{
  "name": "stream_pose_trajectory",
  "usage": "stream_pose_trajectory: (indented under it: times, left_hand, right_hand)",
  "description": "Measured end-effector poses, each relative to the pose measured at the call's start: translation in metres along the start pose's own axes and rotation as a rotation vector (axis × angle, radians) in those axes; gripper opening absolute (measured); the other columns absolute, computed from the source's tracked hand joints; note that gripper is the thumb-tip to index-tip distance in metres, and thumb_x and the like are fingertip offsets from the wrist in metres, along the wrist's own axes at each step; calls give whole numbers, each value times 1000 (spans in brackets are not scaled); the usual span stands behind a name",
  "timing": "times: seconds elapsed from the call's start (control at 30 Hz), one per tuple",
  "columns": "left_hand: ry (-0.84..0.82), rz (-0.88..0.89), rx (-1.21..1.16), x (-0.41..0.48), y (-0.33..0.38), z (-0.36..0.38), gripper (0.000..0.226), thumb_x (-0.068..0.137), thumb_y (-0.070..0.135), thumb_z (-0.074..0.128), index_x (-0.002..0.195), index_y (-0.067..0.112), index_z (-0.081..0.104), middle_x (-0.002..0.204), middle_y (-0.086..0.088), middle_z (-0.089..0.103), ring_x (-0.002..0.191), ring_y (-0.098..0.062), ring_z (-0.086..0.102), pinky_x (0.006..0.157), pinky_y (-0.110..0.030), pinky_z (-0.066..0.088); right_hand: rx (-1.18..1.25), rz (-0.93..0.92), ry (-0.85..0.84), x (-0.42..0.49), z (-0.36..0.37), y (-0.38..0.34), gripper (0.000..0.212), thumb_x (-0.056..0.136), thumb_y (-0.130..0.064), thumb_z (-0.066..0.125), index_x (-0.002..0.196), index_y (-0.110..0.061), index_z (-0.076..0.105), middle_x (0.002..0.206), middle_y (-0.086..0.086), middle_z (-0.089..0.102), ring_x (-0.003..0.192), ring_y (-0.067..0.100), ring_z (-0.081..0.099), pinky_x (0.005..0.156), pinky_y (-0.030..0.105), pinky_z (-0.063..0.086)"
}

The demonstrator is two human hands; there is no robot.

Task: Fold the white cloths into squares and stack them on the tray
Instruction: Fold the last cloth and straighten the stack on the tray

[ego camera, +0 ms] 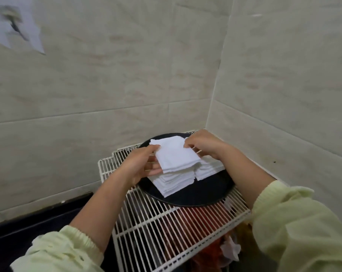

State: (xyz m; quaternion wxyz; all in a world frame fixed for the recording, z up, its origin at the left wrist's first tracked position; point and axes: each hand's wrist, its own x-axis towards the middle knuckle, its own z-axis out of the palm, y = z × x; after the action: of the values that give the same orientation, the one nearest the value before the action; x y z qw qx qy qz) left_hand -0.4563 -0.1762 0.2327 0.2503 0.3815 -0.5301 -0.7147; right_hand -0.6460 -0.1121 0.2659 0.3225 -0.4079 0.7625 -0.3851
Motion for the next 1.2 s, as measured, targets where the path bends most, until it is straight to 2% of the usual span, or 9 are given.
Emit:
stream_pose_trajectory:
  times: [0.2,0.37,0.53,0.77,0.93,1.03,1.07,1.13,1.2]
  left_hand:
    - [98,-5,38,2,-7,-1,16,93,22,60,100,8,64,80,-9,66,56,-16,63,52,-25,54]
    - [146,26,103,2,-11,-2,17,90,21,65,98,6,67,83,-13,71,57,-19,69,52,-24,55]
    - [190,78,199,0,-16,-2,14,89,15,68,84,2,69,66,-8,69,54,-17,69,49,-22,55]
    - [242,78,322,-3,-22,-4,18,88,18,69,76,5,65,68,-7,67,55,-14,66,52,-24,57]
    - [424,193,331,1,-26,-5,21,83,25,72,83,10,58,77,-10,63,68,-21,60,72,-41,57]
    - [478,197,330,2,-32,1,51,83,36,68,122,9,47,114,-11,59,95,-25,61,81,-41,51]
    - [461,178,324,2,-35,5,59,85,39,65,131,10,41,127,-10,52,103,-25,57,83,-38,48]
    - [429,125,267,5,-41,12,69,89,43,59,143,11,30,141,-7,40,116,-26,49,93,-37,42]
    - [411,51,188,10,-45,17,82,87,50,56,150,12,20,153,-9,28,134,-30,38,108,-42,36]
  right_hand:
    - [-226,-80,-85,25,10,2,18,75,-4,56,68,-12,41,71,9,34,69,20,32,59,31,26]
    - [-364,-119,-59,34,18,7,41,76,-4,55,55,-20,25,57,0,24,56,16,19,54,31,13]
    - [-469,-121,-37,36,23,9,35,74,-4,53,55,-18,27,59,1,29,59,17,26,55,30,18]
    - [-528,-144,-14,32,27,10,26,74,-5,55,61,-16,35,68,6,42,66,21,38,58,31,28]
    - [-423,-173,8,29,17,6,32,72,-2,56,51,-13,36,54,4,34,61,21,33,56,30,23]
    - [-229,-154,26,28,10,11,17,78,-9,57,64,-3,51,65,12,40,68,20,37,64,31,25]
    - [-142,-140,19,29,10,15,20,80,-13,59,75,5,60,71,13,45,74,19,40,64,33,37]
    - [-10,-76,-44,30,10,21,50,84,-27,62,113,14,59,98,31,63,82,29,58,88,45,52]
    - [62,-9,-166,27,14,23,67,86,-42,61,133,4,49,116,23,63,102,29,64,100,43,48]
